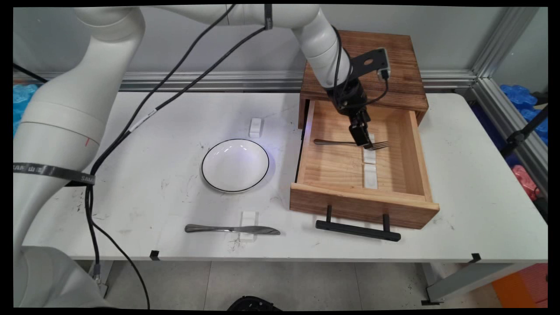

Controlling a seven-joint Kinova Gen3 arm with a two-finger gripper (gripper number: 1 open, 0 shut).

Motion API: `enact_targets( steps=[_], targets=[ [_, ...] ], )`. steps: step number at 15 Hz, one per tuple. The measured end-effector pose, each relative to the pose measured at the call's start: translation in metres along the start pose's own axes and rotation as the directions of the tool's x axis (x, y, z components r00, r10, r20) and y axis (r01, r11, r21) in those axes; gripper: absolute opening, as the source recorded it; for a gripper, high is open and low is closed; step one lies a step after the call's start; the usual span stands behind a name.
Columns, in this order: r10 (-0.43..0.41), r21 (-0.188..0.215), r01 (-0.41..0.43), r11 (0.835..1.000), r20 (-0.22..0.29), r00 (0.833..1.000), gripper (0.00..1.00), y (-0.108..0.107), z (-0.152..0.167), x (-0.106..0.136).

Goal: Pick up the knife from the right of the white plate

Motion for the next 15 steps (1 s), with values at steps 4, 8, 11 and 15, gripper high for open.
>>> enact_targets(
  steps=[4,8,11,15],
  targets=[
    [-0.038,-0.013,0.038,0.999,-0.022,0.999,1.00,0.008,-0.015,0.010],
    [-0.057,-0.034,0.055,0.998,-0.042,0.998,1.00,0.018,-0.035,0.018],
    [-0.068,-0.045,0.065,0.997,-0.074,0.995,1.00,0.024,-0.054,0.023],
    [-0.076,-0.045,0.072,0.996,-0.101,0.992,1.00,0.031,-0.082,0.024]
  ],
)
